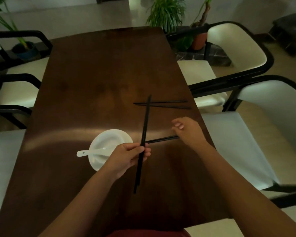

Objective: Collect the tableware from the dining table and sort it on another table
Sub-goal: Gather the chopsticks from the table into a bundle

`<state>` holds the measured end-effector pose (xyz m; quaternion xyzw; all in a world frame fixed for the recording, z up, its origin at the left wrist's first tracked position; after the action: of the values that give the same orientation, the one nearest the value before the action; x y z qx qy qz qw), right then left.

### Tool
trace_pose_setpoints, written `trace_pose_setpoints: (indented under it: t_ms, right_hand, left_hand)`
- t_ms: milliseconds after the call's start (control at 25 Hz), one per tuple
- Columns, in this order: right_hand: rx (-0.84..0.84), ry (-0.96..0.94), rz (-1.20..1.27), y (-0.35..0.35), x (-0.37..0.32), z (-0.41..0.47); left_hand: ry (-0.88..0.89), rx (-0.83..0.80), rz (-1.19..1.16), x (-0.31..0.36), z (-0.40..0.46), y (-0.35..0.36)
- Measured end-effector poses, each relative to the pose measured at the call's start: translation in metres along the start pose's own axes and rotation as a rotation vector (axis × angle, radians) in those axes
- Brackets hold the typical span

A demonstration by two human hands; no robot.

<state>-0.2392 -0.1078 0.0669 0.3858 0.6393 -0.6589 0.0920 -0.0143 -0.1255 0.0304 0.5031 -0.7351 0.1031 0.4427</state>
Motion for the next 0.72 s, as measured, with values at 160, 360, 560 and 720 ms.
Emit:
trace_pose_setpoints:
  t_ms: [160, 360, 560, 720]
  right_hand:
    - [-0.23, -0.299, -0.56, 0.057, 0.019, 0.015]
    - [-0.334, -0.393, -0.767, 0.082, 0.038, 0.014]
    - [-0.372, -0.337, -0.704, 0.082, 0.044, 0.016]
    - [-0.421, -0.016, -0.299, 0.068, 0.053, 0.014]
  left_hand:
    - [-0.021, 0.165, -0.144, -0.007, 0.012, -0.005]
    - [-0.069, 0.293, -0.278, -0.017, 0.021, -0.006]
    - [-0.119, 0.337, -0.305, -0.031, 0.024, -0.003]
    - [-0.135, 0.357, -0.3, -0.036, 0.021, -0.001]
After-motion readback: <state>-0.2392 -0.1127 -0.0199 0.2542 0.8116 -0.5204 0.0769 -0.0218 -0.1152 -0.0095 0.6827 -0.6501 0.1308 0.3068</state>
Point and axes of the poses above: each hand's wrist, its own z-axis towards the middle knuckle, its own y-axis out of the palm, x = y × z, the point moved 10 cm from there along z, towards the middle knuckle, and after that the axes turned 1 degree about -z, right-handed, at the moved point
